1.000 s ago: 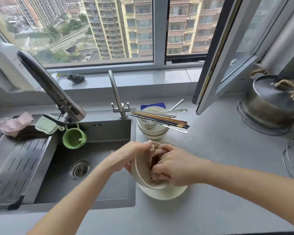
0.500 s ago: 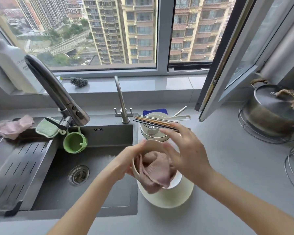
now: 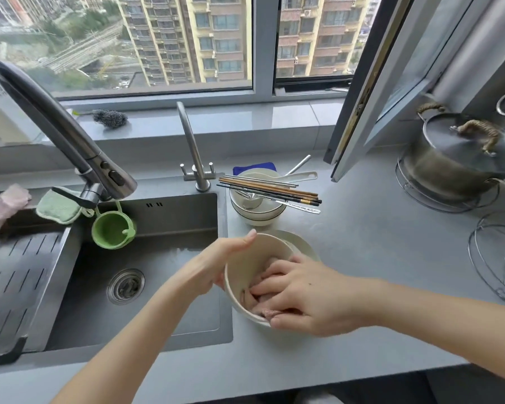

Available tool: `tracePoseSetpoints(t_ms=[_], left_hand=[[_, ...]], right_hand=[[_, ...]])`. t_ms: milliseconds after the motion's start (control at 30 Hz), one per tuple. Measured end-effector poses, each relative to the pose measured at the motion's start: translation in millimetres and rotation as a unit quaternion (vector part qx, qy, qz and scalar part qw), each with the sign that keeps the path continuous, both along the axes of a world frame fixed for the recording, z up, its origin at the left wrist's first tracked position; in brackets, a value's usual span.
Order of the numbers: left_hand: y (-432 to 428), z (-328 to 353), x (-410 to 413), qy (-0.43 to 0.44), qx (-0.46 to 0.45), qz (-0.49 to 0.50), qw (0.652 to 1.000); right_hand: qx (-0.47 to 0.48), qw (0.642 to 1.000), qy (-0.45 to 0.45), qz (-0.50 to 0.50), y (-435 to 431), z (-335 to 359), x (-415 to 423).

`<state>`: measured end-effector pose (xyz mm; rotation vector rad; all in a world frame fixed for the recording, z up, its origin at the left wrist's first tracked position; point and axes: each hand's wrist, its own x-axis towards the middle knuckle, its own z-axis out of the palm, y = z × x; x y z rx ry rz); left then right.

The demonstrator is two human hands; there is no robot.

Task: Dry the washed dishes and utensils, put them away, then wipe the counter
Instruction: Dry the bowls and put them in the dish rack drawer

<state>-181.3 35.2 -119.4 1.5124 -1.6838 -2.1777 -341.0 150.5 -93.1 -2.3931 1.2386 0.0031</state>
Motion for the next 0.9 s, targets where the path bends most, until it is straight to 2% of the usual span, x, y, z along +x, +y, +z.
tracePoseSetpoints(t_ms=[133, 233, 300, 333, 367, 400, 433, 467, 500, 533, 567, 600, 633, 667, 733, 767, 833, 900], left_hand=[[4, 2, -11, 0.01, -0.011, -0.023, 1.0], [3, 1, -18, 0.017, -0.031, 0.042, 0.999], [7, -1, -21, 0.018, -0.017, 0.094, 0.995], [9, -5, -23, 0.014, -0.02, 0.12, 0.992], [11, -9, -24, 0.011, -0.03, 0.141, 0.99], [12, -13, -26, 0.013, -0.04, 0.157, 0.987], [14, -15, -27, 0.019, -0.05, 0.172, 0.984], [14, -16, -29, 0.031, -0.058, 0.185, 0.981], [12, -15, -29, 0.034, -0.056, 0.192, 0.979], [10, -13, -28, 0.038, -0.044, 0.198, 0.978], [8, -7, -25, 0.045, -0.021, 0.195, 0.98], [5, -3, -20, 0.055, 0.01, 0.18, 0.982], [3, 0, -15, 0.056, 0.038, 0.154, 0.986], [2, 2, -12, 0.049, 0.058, 0.123, 0.989], [4, 2, -11, 0.059, 0.104, 0.106, 0.987], [4, 0, -13, 0.076, 0.134, 0.123, 0.98], [4, -4, -20, 0.11, 0.18, 0.177, 0.961], [0, -7, -24, 0.135, 0.209, 0.237, 0.939]], right_hand=[[-0.114, 0.979, 0.154, 0.061, -2, 7, -19], [-0.103, 0.982, 0.16, 0.011, 3, -3, -10], [-0.012, 0.994, 0.063, -0.084, 8, -11, 3], [0.06, 0.988, -0.017, -0.14, 8, -9, 11], [0.131, 0.966, -0.116, -0.188, 5, -7, 18], [0.178, 0.929, -0.232, -0.226, 2, -5, 26], [0.216, 0.877, -0.344, -0.256, -2, -4, 31], [0.244, 0.826, -0.424, -0.279, -5, -3, 35], [0.245, 0.8, -0.465, -0.288, -4, -4, 38], [0.215, 0.815, -0.46, -0.281, 0, -8, 38], [0.157, 0.861, -0.399, -0.274, 3, -11, 38], [0.087, 0.92, -0.288, -0.252, 5, -11, 35], [0.004, 0.963, -0.16, -0.215, 8, -15, 27], [-0.077, 0.98, -0.055, -0.174, 10, -15, 18], [-0.202, 0.972, 0.044, -0.114, 10, -11, 0], [-0.244, 0.962, 0.045, -0.113, 9, -7, -9], [-0.284, 0.937, -0.045, -0.197, 9, 7, -25], [-0.283, 0.864, -0.225, -0.351, 15, 20, -43]])
